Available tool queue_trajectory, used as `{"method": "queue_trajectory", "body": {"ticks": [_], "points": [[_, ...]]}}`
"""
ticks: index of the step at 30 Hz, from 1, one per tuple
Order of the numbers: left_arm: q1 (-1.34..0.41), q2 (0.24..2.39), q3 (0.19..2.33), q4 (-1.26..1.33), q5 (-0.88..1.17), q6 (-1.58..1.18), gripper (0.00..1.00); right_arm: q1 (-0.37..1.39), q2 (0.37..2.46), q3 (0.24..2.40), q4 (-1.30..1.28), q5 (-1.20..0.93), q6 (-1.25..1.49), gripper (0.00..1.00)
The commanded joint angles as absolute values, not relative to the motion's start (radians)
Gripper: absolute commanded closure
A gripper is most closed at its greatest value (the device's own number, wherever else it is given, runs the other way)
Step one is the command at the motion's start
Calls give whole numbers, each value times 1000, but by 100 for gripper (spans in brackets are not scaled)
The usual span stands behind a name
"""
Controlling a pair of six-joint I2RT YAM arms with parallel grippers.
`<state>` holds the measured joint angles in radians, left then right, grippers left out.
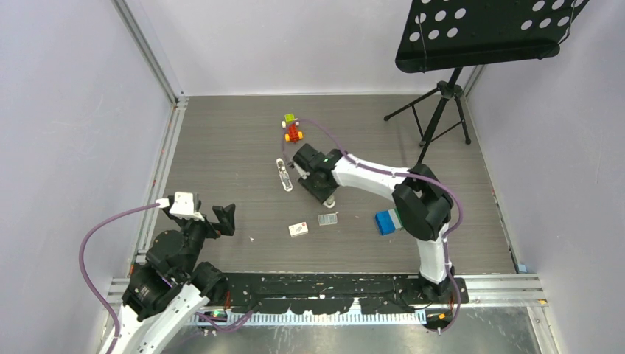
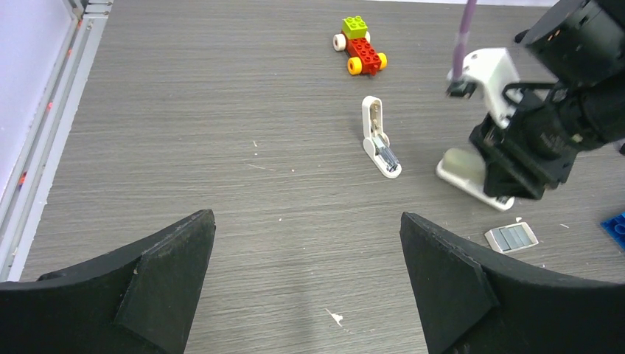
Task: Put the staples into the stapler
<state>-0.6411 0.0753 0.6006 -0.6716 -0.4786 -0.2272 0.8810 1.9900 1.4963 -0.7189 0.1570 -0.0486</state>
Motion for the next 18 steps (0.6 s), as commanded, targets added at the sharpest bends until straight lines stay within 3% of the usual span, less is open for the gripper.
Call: {"method": "queue_trajectory", "body": {"ticks": [1, 9, 18], "points": [[-635, 84, 600, -643, -484, -213, 0, 758, 1893, 1462, -713, 228, -6, 82], [-633, 91, 597, -641, -482, -213, 0, 541, 1929, 1448, -659, 308, 123, 80], [-628, 93, 596, -639, -481, -213, 0, 513, 1913, 1470, -617, 268, 209, 56]]}}
